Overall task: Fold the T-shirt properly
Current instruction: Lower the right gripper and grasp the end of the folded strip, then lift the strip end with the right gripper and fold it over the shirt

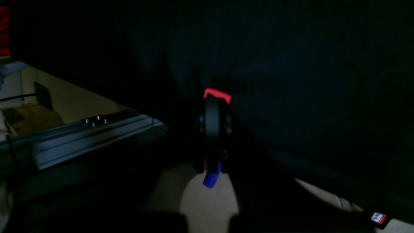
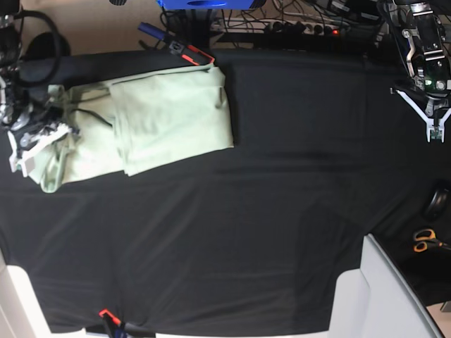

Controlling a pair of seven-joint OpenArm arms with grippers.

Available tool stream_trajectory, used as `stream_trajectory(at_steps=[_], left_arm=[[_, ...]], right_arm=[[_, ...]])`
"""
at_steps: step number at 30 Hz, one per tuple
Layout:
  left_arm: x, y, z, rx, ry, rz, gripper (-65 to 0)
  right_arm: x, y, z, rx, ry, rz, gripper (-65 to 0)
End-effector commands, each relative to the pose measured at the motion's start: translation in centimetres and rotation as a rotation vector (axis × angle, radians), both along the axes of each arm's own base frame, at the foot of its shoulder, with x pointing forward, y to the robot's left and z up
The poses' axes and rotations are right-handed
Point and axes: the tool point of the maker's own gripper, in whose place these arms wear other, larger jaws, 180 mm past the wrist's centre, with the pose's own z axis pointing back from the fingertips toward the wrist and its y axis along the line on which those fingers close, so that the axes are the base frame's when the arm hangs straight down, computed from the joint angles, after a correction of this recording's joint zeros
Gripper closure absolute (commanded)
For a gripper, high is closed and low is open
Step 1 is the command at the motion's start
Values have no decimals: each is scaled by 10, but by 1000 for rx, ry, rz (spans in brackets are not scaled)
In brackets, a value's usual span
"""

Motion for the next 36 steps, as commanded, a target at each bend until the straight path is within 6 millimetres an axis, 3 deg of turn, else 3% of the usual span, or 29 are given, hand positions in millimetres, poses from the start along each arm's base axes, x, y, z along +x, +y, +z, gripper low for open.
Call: stream_trajectory(at_steps=[1, 8, 20, 26, 29, 33, 36], left_arm=[[7, 9, 13, 39, -25, -10, 0], [7, 9, 13, 39, -25, -10, 0], [7, 9, 13, 39, -25, -10, 0], [7, 9, 13, 39, -25, -10, 0], [7, 9, 13, 39, -25, -10, 0], [7, 9, 13, 39, -25, -10, 0], [7, 9, 13, 39, -25, -10, 0]], right_arm=[[10, 3, 13, -8, -43, 5, 0], [-5, 53, 10, 20, 17, -12, 0], [-13, 131, 15, 92, 60, 39, 0], [-34, 176, 9, 133, 108, 140, 0], [-36, 202, 14, 166, 102, 199, 0], [-37, 225, 18, 195, 95, 248, 0], [-34, 231, 21, 203, 86, 255, 0]])
